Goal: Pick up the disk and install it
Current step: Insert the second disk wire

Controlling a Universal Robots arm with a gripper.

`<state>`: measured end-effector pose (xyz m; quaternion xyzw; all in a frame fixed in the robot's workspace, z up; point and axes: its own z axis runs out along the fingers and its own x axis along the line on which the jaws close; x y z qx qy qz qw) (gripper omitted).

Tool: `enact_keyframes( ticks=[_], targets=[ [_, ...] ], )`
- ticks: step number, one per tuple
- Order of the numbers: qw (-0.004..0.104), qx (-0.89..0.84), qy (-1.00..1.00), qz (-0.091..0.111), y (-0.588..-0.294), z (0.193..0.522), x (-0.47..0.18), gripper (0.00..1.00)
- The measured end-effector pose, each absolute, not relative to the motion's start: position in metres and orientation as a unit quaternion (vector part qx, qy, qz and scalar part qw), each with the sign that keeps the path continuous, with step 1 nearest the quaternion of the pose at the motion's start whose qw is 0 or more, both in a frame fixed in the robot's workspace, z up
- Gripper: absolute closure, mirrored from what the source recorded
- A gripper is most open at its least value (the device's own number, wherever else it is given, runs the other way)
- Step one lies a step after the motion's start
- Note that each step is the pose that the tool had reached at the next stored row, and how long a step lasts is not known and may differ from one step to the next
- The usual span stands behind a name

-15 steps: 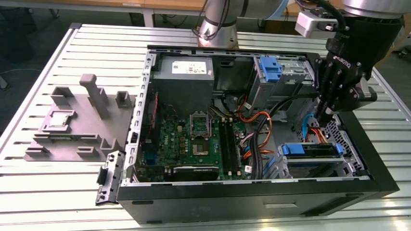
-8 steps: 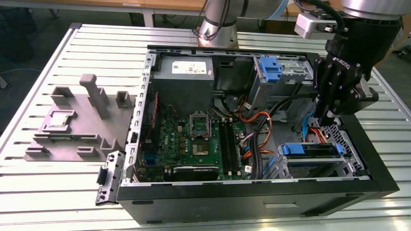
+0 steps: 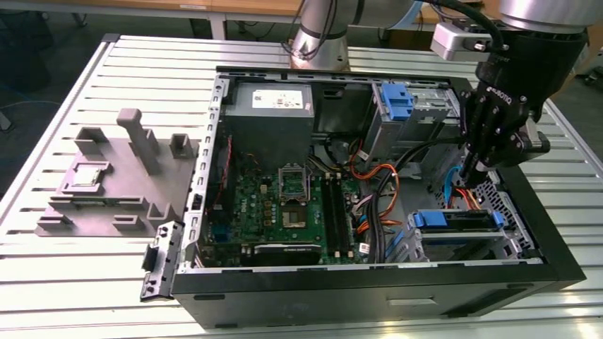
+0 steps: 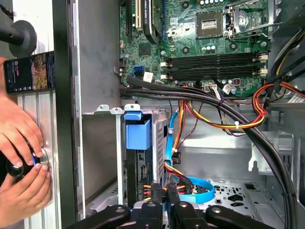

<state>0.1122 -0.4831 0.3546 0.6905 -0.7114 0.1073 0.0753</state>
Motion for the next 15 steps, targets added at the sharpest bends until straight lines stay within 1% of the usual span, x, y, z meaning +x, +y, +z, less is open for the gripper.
enact_keyframes(
  ticks=[5, 9, 12, 15],
  targets=[
    [0.075, 0.690, -0.711, 0.107, -0.484, 0.354, 0.110, 0.84],
    [0.072, 0.690, -0.712, 0.110, -0.486, 0.354, 0.100, 0.84],
    [0.064, 0.690, -0.712, 0.113, -0.487, 0.354, 0.098, 0.84],
    [0.053, 0.690, -0.714, 0.107, -0.490, 0.353, 0.098, 0.84]
  ],
)
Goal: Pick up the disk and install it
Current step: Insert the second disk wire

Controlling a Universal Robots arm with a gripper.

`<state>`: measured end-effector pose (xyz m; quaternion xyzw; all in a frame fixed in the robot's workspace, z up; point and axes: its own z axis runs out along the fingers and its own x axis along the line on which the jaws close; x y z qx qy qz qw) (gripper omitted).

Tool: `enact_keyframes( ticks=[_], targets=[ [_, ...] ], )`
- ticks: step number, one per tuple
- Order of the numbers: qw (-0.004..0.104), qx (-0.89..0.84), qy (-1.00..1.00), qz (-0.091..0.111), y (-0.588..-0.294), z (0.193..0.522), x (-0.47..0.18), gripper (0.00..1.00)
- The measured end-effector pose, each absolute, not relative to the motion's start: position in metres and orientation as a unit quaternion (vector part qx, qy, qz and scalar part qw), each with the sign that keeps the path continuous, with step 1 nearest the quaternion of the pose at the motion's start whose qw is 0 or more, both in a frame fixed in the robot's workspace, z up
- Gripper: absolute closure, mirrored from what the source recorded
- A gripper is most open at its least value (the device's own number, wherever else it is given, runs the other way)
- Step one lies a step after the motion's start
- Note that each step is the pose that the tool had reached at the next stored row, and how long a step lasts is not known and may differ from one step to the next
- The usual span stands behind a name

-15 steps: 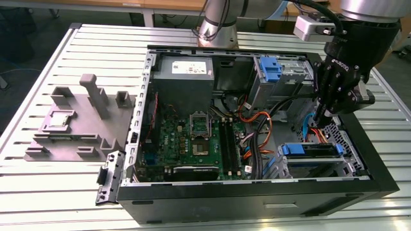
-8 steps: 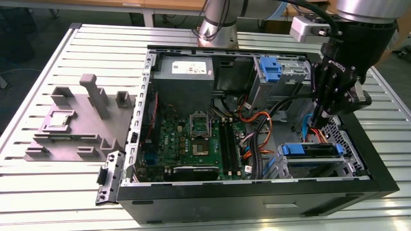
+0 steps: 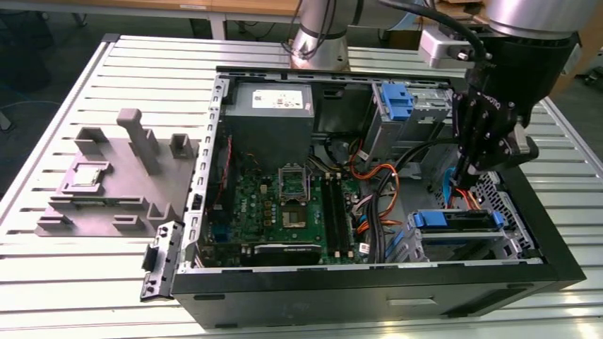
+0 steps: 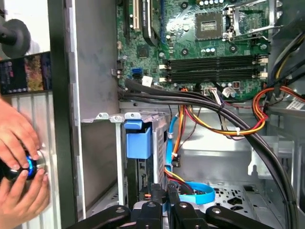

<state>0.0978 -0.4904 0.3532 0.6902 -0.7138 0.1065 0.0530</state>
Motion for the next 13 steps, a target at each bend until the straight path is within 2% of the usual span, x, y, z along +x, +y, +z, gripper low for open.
enact_keyframes(
  ticks=[7, 13],
  targets=[
    [0.040, 0.691, -0.715, 0.097, -0.503, 0.352, 0.096, 0.84],
    [0.039, 0.691, -0.715, 0.097, -0.504, 0.352, 0.096, 0.84]
  ],
)
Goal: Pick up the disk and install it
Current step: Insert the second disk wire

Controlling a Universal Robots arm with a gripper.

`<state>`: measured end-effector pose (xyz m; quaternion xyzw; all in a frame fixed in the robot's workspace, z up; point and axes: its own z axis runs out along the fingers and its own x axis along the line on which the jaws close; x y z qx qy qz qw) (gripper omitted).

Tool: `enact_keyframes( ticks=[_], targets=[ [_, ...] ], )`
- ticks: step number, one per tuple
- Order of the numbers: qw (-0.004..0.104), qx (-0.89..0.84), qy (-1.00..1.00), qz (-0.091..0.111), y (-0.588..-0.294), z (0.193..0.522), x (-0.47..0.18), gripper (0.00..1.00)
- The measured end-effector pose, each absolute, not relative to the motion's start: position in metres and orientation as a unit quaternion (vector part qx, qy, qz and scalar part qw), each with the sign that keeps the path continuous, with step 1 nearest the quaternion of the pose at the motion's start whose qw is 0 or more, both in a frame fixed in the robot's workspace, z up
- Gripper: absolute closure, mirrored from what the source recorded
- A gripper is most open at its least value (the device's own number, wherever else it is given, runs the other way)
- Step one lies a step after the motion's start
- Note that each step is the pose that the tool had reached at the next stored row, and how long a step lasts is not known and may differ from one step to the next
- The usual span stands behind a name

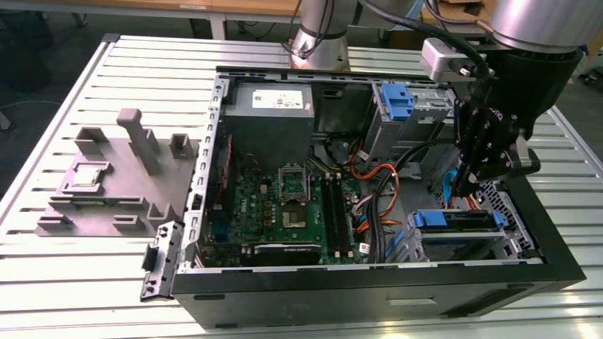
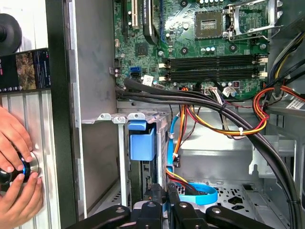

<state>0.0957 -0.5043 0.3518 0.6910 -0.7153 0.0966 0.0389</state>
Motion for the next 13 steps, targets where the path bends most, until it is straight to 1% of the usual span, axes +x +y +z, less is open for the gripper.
enact_keyframes(
  ticks=[10, 13],
  targets=[
    [0.038, 0.691, -0.715, 0.097, -0.5047, 0.3519, 0.0956, 0.84],
    [0.030, 0.691, -0.716, 0.093, -0.5061, 0.3519, 0.0946, 0.84]
  ],
)
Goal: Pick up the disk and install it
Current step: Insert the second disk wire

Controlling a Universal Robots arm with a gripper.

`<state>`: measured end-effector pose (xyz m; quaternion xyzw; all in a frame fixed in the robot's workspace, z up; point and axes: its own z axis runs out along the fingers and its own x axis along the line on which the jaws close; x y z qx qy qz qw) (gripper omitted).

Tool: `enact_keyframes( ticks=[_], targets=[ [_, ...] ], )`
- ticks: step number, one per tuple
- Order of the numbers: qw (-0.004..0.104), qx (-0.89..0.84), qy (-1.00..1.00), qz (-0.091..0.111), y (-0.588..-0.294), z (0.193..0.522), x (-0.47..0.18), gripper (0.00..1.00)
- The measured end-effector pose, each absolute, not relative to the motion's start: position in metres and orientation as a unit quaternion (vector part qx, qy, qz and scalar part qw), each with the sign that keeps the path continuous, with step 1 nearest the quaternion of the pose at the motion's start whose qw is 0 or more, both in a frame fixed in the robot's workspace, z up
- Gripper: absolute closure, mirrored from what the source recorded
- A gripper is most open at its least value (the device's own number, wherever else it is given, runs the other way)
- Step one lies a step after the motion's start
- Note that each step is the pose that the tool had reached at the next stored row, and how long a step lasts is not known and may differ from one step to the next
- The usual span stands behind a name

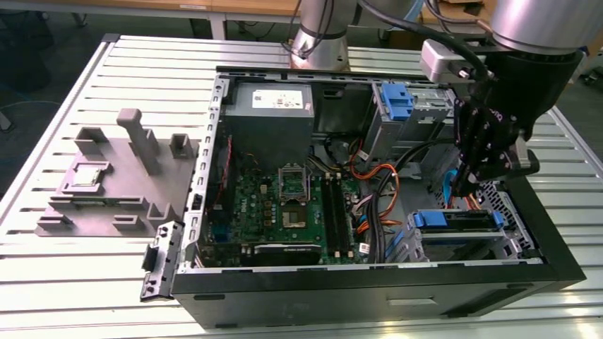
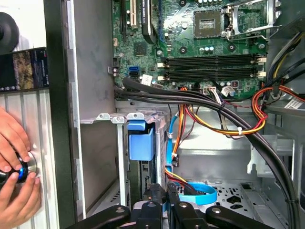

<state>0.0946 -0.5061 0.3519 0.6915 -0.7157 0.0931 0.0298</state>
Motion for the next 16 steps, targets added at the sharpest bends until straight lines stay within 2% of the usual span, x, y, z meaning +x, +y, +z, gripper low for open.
enact_keyframes(
  ticks=[12, 16],
  targets=[
    [0.004, 0.692, -0.717, 0.085, -0.520, 0.349, 0.092, 0.84],
    [-0.004, 0.692, -0.716, 0.092, -0.520, 0.348, 0.088, 0.84]
  ],
)
